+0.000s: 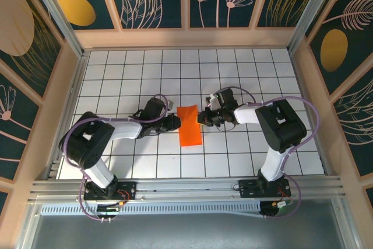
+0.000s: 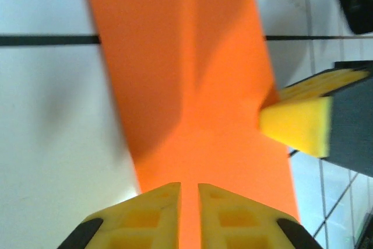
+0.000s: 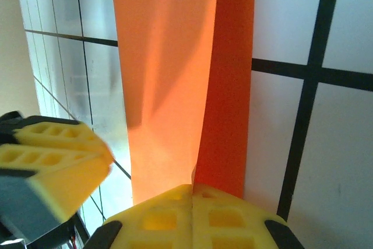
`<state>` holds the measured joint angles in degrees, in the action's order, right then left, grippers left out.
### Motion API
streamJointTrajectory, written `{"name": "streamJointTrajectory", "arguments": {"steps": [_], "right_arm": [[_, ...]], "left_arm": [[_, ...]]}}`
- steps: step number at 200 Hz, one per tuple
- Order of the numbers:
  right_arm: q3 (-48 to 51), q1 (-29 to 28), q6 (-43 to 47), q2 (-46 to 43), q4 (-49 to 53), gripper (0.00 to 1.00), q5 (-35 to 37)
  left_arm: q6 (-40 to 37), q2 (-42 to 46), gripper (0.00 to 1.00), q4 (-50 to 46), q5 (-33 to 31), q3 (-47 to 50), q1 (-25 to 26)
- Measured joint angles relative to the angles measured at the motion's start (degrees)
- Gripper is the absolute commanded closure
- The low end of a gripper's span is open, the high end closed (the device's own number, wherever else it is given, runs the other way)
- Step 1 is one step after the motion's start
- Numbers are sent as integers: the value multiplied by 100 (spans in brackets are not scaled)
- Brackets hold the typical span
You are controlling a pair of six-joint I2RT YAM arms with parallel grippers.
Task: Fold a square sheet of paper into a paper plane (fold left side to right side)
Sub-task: Fold the triangle a second time at the center of the table.
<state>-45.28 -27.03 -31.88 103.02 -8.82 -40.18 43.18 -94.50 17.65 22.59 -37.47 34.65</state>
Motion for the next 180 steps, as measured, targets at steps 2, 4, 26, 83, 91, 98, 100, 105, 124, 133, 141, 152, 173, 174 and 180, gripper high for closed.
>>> {"name": "streamJointTrajectory", "arguments": {"steps": [2, 4, 26, 83, 91, 98, 100, 105, 124, 133, 141, 152, 173, 174, 180], "right_arm": [[0, 0, -2, 0, 0, 97, 0], [0, 0, -2, 0, 0, 97, 0], [4, 0, -26, -11, 2, 97, 0], [11, 0, -251, -184, 24, 98, -20], [11, 0, -297, -186, 28, 98, -26], [11, 0, -323, -188, 35, 98, -31], [11, 0, -326, -188, 39, 98, -31], [15, 0, -354, -188, 44, 98, -35], [24, 0, -448, -203, 52, 98, -42], [33, 0, -472, -223, 57, 98, -44], [35, 0, -479, -243, 74, 98, -42], [35, 0, -496, -262, 85, 98, -42], [35, -2, -498, -273, 103, 98, -44], [35, -2, -498, -273, 103, 98, -42], [35, -2, -501, -275, 114, 98, -42]], "left_arm": [[-17, 50, 78, -9, -15, 4, 4], [-39, 92, 78, -20, -22, 9, 11], [-197, 678, 68, -214, -267, 35, 151], [-682, 1899, 55, -905, -1268, 225, 1292], [-739, 1971, 53, -988, -1443, 262, 1541], [-789, 2000, 52, -1078, -1620, 267, 1766], [-789, 2000, 51, -1093, -1652, 267, 1818], [-837, 2000, 51, -1141, -1801, 267, 1993], [-968, 1897, 47, -1381, -2317, 192, 2566], [-1045, 1753, 46, -1526, -2566, 70, 2809], [-1102, 1574, 44, -1665, -2796, -92, 3001], [-1200, 1285, 43, -1827, -3084, -361, 3206], [-1329, 710, 41, -2109, -3639, -925, 3501], [-1329, 693, 41, -2122, -3657, -942, 3510], [-1351, 531, 40, -2221, -3810, -1106, 3574]]}}
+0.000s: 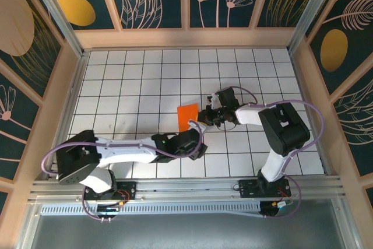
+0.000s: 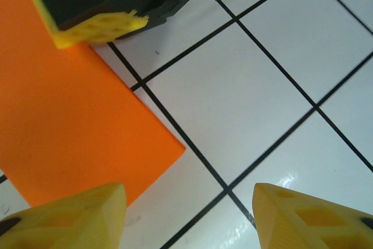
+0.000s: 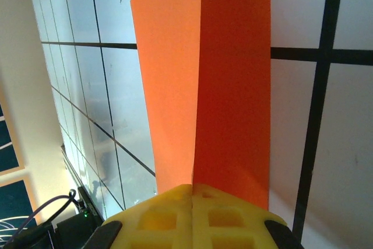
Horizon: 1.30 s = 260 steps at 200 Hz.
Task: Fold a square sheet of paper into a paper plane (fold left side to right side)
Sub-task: Fold the triangle a second time at the center of the table.
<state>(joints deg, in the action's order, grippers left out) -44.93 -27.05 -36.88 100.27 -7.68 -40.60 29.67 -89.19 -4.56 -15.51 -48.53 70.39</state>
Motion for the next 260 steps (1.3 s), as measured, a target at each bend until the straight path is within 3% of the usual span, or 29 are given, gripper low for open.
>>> {"name": "streamJointTrajectory", "arguments": {"steps": [53, 96, 200, 235, 260], "right_arm": [[7, 0, -20, -7, 17, 98, 0], [7, 0, -61, -7, 17, 98, 0], [7, 0, -61, -7, 57, 96, 2], [-35, 0, -55, -70, 168, 87, 17], [-37, 48, 39, -391, 212, 74, 94]], "left_arm": [[-79, -1106, 36, -772, -909, -927, 199], [-79, -1453, 38, -1207, -1318, -1126, 201], [-28, -1362, 95, -1182, -1530, -1069, 201], [44, -1172, 100, -1060, -1521, -907, 201], [63, -855, 100, -846, -1314, -684, 160]]}}
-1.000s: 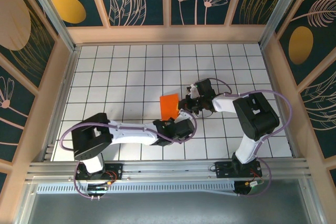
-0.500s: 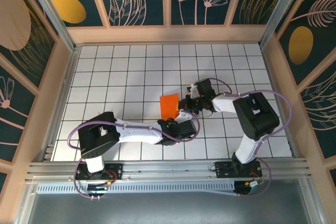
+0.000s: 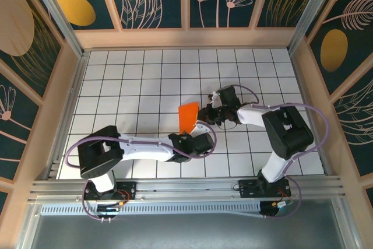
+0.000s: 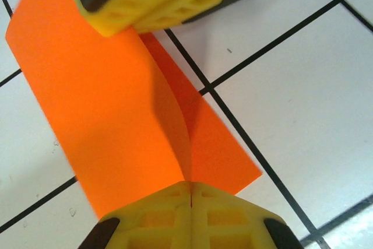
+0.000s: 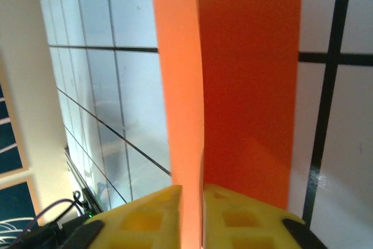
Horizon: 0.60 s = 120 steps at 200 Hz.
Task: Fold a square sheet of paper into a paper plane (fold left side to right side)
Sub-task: Fold the triangle a second time at the center of the table.
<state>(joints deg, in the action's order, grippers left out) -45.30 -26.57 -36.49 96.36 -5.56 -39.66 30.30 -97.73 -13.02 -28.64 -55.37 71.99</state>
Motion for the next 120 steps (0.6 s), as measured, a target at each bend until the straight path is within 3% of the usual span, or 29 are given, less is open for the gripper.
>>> {"name": "streamJointTrajectory", "arguments": {"steps": [27, 54, 106, 120], "right_arm": [[11, 232, 125, -638, 94, 63, 195], [251, 533, 275, -1370, 151, 62, 372], [1211, 584, 474, -2065, 356, 100, 448], [1432, 407, 498, -2103, 380, 100, 448]], "left_arm": [[87, 503, 100, 402, 645, 444, -280], [284, 907, 100, 907, 1453, 901, -737], [942, 1303, 100, 2039, 2999, 1742, -1528], [1093, 1303, 100, 2264, 3338, 1864, -1663]]}}
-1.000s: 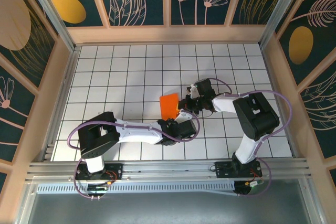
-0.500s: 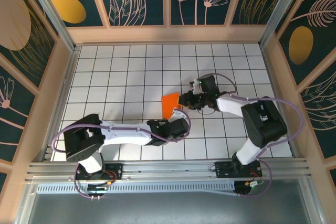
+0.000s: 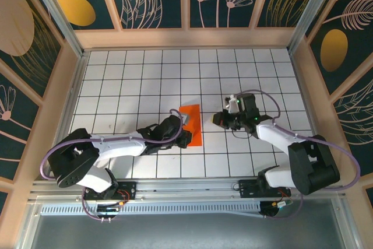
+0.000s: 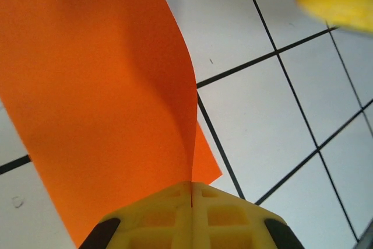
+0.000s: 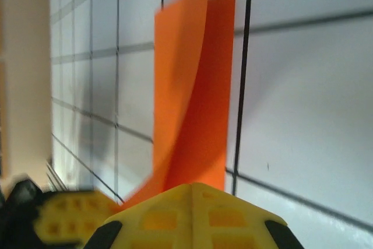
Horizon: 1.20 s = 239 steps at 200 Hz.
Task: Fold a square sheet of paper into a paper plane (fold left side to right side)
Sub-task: Fold the triangle a second time at the center of the table.
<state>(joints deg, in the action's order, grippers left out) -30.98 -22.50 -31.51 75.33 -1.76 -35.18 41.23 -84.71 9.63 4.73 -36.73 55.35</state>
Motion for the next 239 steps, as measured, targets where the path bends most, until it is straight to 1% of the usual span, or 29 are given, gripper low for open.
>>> {"name": "streamJointTrajectory", "arguments": {"steps": [29, 48, 68, 98, 151, 190, 239], "right_arm": [[280, -651, -190, 2, -160, 100, 31], [358, -1067, -361, 125, -382, 100, 107], [378, -1327, -518, 385, -605, 100, 201], [376, -1449, -640, 697, -752, 100, 358], [369, -1473, -636, 1036, -656, 100, 560], [273, -1473, -588, 1106, -533, 100, 573], [219, -1473, -485, 1158, -487, 100, 560]], "left_arm": [[245, -4, 100, 376, 542, 96, -188], [365, -7, 100, 557, 732, 131, -289], [459, -9, 100, 688, 848, 199, -369], [540, -9, 100, 723, 905, 247, -409], [551, -72, 100, 732, 984, 267, -437], [463, -125, 100, 713, 1003, 267, -487], [227, -146, 100, 564, 1040, 267, -669]]}}
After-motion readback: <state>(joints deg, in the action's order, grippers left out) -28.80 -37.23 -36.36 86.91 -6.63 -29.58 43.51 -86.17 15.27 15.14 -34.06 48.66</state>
